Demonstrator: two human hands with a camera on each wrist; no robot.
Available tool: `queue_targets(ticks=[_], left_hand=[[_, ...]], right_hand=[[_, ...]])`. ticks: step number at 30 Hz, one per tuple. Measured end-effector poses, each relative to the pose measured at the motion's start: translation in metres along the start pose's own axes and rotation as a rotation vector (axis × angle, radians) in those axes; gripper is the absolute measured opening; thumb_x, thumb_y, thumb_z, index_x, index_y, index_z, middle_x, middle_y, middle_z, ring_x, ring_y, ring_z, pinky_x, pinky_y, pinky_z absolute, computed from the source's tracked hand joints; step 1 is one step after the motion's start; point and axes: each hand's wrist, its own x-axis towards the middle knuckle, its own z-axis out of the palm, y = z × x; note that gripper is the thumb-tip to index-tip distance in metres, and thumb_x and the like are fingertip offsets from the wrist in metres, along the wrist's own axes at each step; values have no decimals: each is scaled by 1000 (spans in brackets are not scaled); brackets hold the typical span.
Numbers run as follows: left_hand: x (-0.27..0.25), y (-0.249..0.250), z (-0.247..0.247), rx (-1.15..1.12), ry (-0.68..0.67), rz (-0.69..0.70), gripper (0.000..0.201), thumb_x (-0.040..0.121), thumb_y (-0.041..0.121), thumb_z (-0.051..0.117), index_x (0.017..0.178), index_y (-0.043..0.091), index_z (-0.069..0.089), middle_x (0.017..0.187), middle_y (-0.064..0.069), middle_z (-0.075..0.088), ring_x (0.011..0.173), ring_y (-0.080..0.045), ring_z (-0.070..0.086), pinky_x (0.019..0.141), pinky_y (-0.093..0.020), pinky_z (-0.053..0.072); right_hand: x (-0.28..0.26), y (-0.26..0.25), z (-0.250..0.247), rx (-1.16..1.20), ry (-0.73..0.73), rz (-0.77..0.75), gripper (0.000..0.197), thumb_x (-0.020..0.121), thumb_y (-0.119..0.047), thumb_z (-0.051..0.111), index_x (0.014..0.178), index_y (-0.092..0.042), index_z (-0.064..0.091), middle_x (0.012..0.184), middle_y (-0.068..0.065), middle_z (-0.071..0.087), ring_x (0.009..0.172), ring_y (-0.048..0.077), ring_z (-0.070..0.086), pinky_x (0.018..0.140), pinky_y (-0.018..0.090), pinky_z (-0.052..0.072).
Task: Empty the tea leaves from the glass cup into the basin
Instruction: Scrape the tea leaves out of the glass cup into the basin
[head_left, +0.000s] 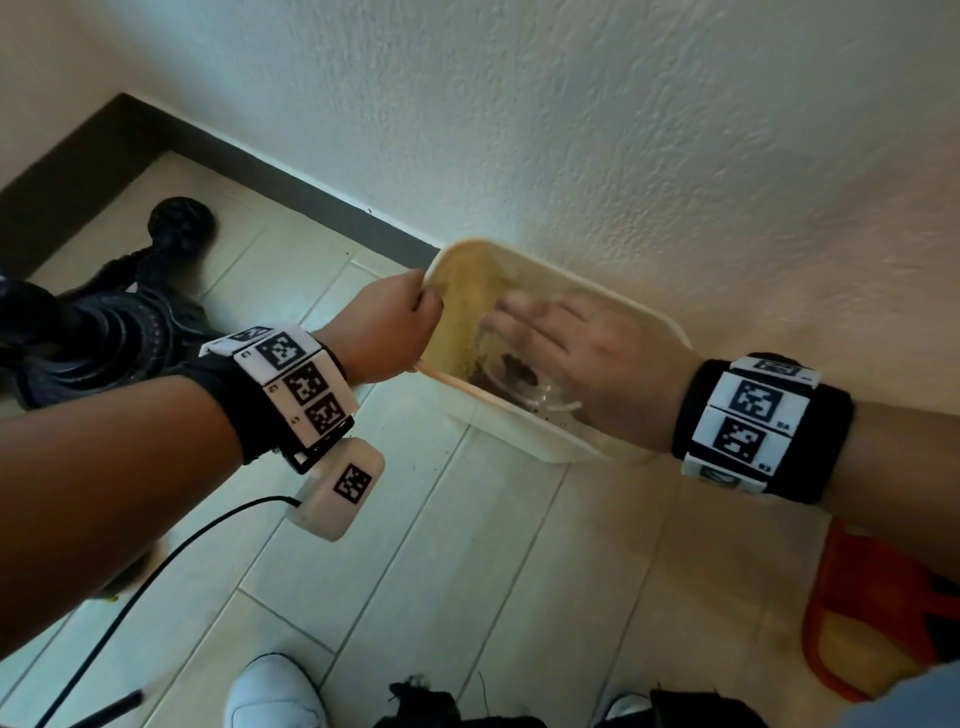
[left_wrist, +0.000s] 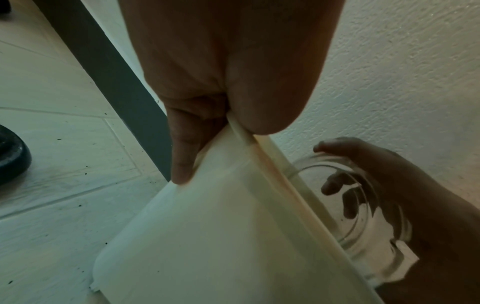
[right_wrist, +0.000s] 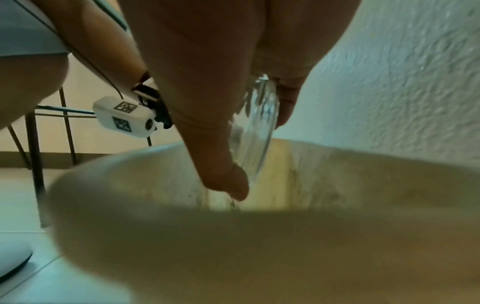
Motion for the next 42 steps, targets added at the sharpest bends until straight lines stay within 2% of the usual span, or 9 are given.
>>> queue_targets(ticks=[8,12,15,19,22,34,37,39,42], left_hand=[[0,-2,1,18,6,4,33,101,26,34,93,3,56,80,-7,62,58,-9,53,47,-21,34],[2,-2,3,16,8,7,34,101,27,33,94,4,57,74,-2,59,58,-8,54,47,-21,34],[1,-1,3,10,16,1,33,100,26,34,96,3,58,77,-5,61,57,-9,54,46,-21,34],[2,0,2,-5,13,-27,33,100,25,34,97,2,57,72,0,56,56,-9,54,46,-19,33],[2,2,0,-7,13,-19,30,101,25,33,96,5,56,70,3,54,55,-7,54,45,-18,33],[2,0,-2,-5,13,-13,26,101,25,34,93,10,53,68,5,55,53,-5,54,44,-17,33],[3,0,-1,-1,18,-13,27,101,25,34,93,9,54,68,5,55,53,-5,54,45,-18,33],[4,-1,-1,-10,17,-26,28,101,25,33,93,8,54,69,4,54,53,-6,54,45,-18,34],[3,-1,-1,-25,13,-37,31,101,26,33,98,6,56,70,4,55,54,-7,56,45,-19,35]], right_hand=[[-7,-6,2,77,-41,-30,71,81,3,50,152,-1,45,151,22,53,109,40,63,94,50,56],[-6,-2,0,11,9,7,75,85,0,70,154,0,41,152,24,51,113,41,63,103,52,52],[-9,-3,3,0,27,-107,50,101,3,41,151,-1,48,148,21,57,106,39,64,98,48,55],[-6,4,2,-35,67,-41,62,94,3,57,154,0,42,151,24,52,114,43,63,104,53,52],[-8,2,2,-39,62,-130,48,102,3,42,150,-1,50,146,22,59,103,40,66,97,48,55],[-10,-3,3,-1,66,-41,58,101,2,16,148,3,50,146,24,58,105,40,65,98,49,55],[-9,3,2,-60,81,-78,45,104,2,41,148,0,51,145,22,60,109,38,66,96,48,57],[-8,12,0,-60,112,15,63,94,2,63,154,0,43,151,23,53,117,41,62,102,51,53],[-8,9,0,-56,40,-77,53,100,1,47,153,-2,45,150,22,55,112,42,64,101,51,54]])
